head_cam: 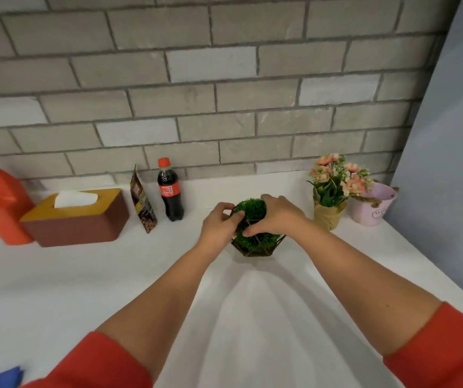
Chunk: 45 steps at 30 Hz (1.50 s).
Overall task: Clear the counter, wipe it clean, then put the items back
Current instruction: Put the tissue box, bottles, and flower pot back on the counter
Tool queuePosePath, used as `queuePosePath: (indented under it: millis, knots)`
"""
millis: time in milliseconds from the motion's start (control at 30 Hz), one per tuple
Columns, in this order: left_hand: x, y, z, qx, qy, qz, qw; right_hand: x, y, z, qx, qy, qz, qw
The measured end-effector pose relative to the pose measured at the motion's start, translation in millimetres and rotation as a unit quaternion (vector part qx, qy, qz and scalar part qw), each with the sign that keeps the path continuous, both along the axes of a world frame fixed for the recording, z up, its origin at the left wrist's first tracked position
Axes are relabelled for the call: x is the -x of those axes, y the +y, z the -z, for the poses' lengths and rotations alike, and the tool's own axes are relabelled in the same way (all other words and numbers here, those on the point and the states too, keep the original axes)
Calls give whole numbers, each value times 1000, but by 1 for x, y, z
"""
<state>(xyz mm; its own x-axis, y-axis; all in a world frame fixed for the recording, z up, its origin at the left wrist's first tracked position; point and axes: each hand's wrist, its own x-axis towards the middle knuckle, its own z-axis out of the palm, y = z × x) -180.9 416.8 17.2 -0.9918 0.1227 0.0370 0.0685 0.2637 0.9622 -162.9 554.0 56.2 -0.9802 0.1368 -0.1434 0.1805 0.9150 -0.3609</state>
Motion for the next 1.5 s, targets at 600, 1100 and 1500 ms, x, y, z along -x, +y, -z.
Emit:
queuePosePath:
  millis: [600, 1100, 1500]
  knots:
    - [101, -70, 33, -55, -21, -109, 992, 124, -77, 39, 46, 76, -42, 995]
    - [127, -67, 57, -13, 22, -123, 992, 154, -79, 61, 27, 70, -45, 996]
    - [110, -47, 40, 85, 83, -217, 969, 127, -54, 48, 45, 53, -76, 995]
